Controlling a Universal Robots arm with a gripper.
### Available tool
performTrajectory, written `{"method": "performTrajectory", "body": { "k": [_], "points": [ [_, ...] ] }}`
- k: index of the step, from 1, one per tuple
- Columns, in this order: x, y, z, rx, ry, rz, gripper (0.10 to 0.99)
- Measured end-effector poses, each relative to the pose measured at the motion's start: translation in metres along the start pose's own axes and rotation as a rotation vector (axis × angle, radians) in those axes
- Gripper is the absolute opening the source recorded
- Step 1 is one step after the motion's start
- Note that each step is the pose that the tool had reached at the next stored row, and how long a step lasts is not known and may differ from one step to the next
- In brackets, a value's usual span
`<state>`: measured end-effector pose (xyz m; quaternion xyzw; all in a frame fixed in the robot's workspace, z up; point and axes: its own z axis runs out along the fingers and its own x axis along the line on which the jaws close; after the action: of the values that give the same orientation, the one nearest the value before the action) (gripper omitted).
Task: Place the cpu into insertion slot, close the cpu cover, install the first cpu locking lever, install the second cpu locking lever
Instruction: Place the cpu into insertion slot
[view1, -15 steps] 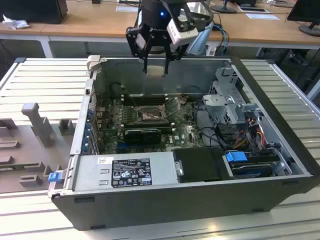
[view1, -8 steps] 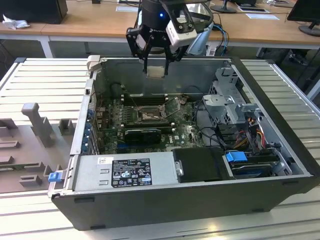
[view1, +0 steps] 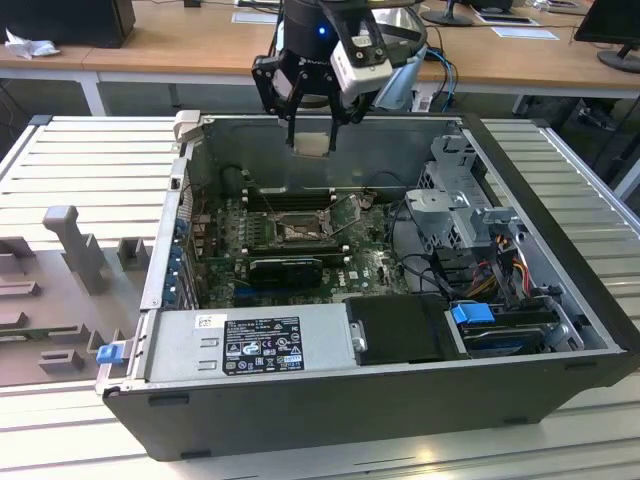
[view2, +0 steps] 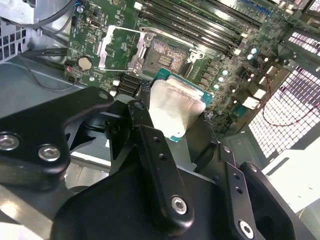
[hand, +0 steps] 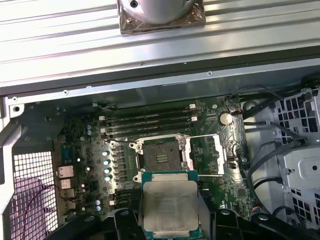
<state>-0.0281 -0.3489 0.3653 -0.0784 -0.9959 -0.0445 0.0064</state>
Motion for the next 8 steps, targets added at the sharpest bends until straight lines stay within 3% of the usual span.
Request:
{"method": "performTrajectory", "body": {
  "k": [8],
  "points": [
    [0.0,0.0,0.0,-0.001,-0.0097,0.11,0.533]
  ]
}}
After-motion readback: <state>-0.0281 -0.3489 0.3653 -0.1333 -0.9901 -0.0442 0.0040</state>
